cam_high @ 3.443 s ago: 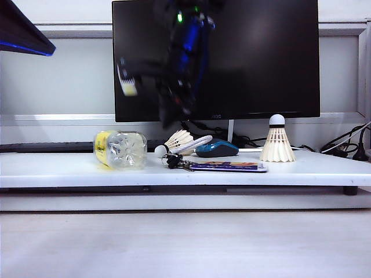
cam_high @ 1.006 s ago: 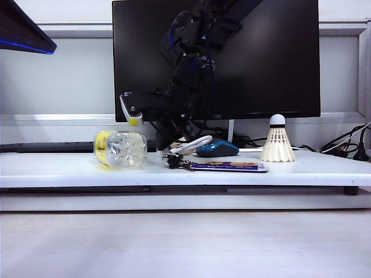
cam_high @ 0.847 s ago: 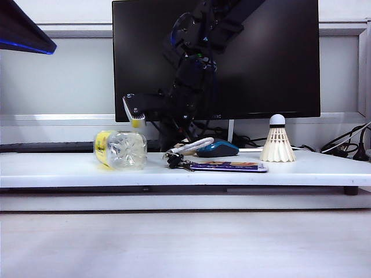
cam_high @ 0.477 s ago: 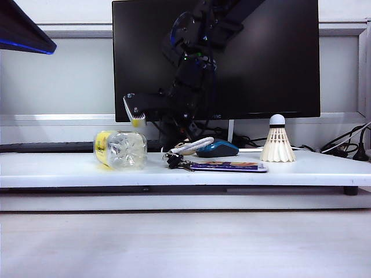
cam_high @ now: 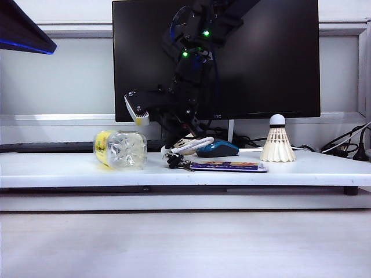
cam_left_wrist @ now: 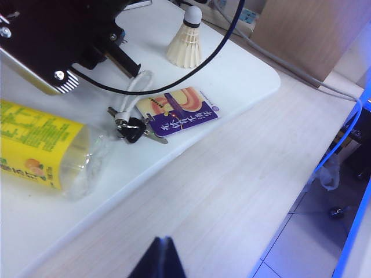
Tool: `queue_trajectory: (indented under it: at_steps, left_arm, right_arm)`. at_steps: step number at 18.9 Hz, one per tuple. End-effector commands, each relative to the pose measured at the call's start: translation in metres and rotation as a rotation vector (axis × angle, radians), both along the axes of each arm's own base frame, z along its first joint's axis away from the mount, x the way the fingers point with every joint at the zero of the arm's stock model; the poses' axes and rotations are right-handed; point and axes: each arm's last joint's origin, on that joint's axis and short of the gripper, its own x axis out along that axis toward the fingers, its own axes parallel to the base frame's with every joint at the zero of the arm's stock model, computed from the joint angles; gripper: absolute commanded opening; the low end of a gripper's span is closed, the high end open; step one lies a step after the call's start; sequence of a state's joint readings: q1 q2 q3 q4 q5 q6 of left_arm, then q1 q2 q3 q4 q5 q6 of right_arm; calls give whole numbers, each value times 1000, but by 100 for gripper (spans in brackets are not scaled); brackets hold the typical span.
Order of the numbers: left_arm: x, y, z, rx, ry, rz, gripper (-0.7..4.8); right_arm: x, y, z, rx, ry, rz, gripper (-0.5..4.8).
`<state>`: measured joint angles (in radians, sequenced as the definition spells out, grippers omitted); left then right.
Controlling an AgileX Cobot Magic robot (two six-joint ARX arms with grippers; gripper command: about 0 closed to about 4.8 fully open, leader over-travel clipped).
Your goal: Stack the badminton balls on the table vertically.
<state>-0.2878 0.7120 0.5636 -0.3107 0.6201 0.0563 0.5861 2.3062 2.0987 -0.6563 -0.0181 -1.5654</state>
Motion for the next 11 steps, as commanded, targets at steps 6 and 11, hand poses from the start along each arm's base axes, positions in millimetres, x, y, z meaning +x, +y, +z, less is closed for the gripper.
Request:
queue_trajectory:
  at_steps: [6,11]
  left_arm:
    - [0,0,2,-6,-21,-14,-5]
    - [0,0,2,-7,-20,-16,-5]
  right_arm:
    - [2,-3,3,-69,-53,31,117]
    - [3,-5,2,-71,-50,28,141]
